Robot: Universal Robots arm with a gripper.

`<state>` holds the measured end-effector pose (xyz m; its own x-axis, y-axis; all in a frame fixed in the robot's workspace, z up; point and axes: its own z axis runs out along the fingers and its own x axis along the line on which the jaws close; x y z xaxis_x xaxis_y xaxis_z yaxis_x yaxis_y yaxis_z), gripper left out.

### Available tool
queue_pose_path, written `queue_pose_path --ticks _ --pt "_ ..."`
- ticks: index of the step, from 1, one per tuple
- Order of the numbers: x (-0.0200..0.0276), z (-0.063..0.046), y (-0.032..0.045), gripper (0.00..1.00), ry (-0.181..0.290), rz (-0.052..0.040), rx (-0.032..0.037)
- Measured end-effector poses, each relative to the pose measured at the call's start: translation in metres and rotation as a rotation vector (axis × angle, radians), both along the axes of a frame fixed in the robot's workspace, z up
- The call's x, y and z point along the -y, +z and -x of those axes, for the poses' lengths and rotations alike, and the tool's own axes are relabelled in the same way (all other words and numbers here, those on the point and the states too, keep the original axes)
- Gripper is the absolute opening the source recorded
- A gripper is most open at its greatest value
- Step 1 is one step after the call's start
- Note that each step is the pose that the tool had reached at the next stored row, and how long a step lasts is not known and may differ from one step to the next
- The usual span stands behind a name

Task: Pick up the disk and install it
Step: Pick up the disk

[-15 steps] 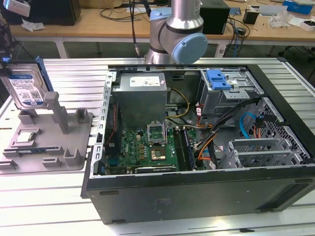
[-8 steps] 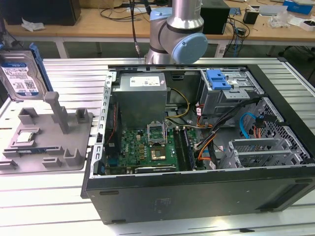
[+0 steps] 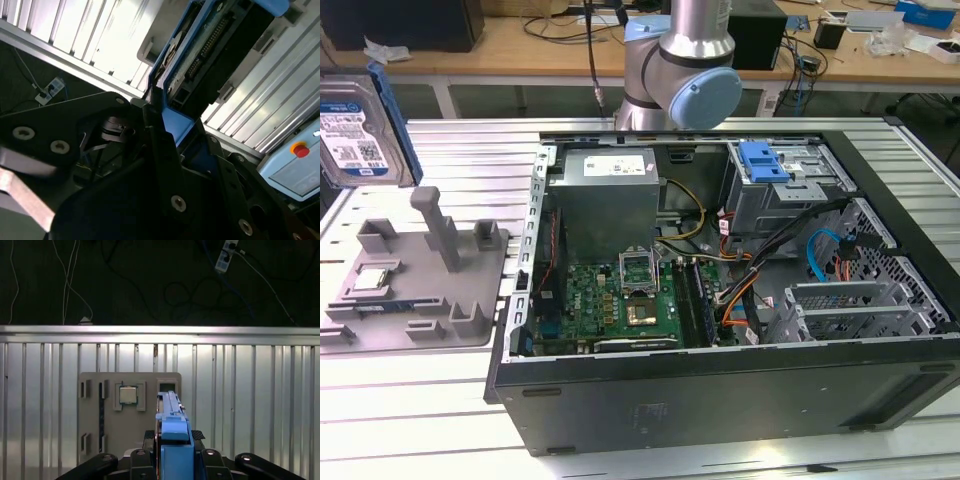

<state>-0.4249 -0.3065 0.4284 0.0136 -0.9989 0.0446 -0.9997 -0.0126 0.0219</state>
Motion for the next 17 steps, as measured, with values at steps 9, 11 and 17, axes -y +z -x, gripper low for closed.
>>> queue_pose_path --ticks 9,11,17 --pt "0.0000 0.000 0.0350 0.37 0.000 0.0000 0.0000" --pt "0.0000 0.000 0.0437 0.37 0.000 0.0000 0.0000" --pt "0.0000 0.000 0.0616 0.37 0.000 0.0000 0.0001"
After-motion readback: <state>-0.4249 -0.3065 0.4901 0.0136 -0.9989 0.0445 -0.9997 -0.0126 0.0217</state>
